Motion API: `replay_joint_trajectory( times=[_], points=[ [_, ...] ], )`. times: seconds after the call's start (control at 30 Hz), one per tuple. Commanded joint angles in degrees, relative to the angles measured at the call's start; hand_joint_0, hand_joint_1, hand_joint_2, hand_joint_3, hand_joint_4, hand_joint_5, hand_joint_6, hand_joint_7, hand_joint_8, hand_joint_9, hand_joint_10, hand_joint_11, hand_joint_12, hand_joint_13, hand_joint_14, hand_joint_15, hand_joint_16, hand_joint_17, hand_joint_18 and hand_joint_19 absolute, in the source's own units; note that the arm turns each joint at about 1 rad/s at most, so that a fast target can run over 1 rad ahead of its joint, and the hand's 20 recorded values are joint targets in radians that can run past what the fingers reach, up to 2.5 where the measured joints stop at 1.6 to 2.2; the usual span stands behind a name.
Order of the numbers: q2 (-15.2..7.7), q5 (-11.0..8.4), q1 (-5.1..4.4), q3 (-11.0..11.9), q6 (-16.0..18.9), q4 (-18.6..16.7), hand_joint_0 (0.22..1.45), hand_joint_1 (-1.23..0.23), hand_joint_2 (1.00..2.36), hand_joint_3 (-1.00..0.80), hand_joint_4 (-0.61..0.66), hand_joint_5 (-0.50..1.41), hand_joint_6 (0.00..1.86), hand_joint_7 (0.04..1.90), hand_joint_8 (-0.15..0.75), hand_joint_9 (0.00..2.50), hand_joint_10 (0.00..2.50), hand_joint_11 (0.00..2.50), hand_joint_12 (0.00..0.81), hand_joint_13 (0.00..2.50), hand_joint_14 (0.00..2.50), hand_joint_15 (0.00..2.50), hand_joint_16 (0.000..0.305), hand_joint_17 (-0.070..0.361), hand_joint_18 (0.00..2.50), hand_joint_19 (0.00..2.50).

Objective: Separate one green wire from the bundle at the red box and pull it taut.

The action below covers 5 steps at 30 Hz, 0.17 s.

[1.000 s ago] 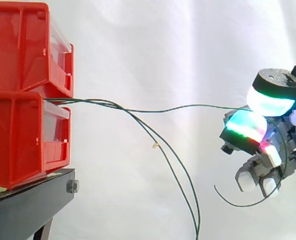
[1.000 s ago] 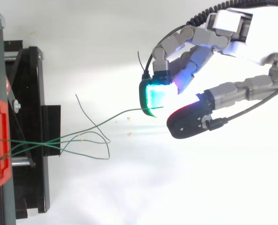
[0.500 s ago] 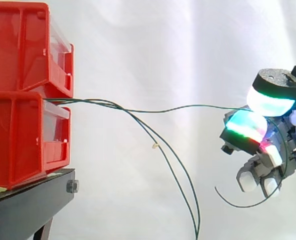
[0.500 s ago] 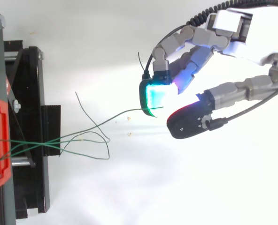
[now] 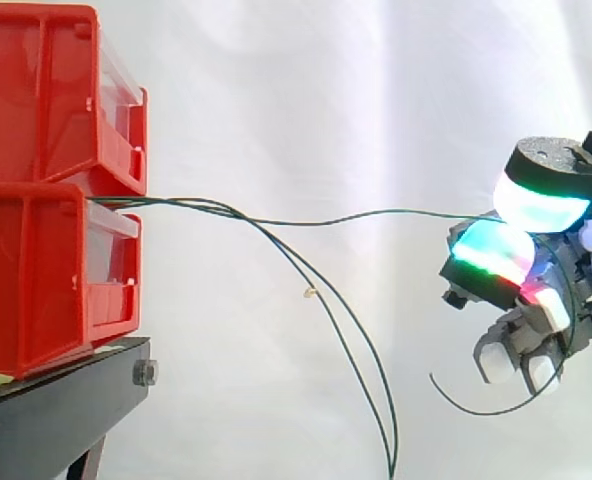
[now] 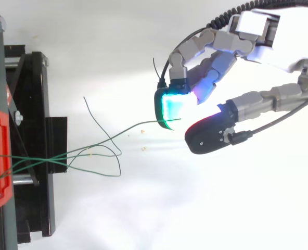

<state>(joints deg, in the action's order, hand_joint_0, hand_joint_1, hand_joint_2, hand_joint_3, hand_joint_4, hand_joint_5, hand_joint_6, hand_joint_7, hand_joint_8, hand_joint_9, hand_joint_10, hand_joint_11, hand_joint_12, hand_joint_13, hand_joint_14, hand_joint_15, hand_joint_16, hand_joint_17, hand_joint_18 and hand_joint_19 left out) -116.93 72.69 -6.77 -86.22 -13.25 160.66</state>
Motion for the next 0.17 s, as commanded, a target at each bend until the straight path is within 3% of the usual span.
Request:
replay_joint_trajectory(
  times=[0.0, 0.13],
  points=[
    [0.0, 0.00, 0.00, 0.0, 0.1, 0.0, 0.58, -0.77, 1.02, -0.08, 0.00, -0.09, 0.88, 1.05, 0.285, 1.18, 0.02, 0.56, 0.370, 0.82, 0.02, 0.46, 0.054, 0.122, 0.73, 0.56],
    [0.0, 0.00, 0.00, 0.0, 0.0, 0.0, 0.58, -0.77, 1.02, -0.09, 0.00, -0.09, 0.88, 1.04, 0.283, 1.19, 0.02, 0.55, 0.373, 0.84, 0.02, 0.48, 0.054, 0.122, 0.75, 0.56]
  ],
)
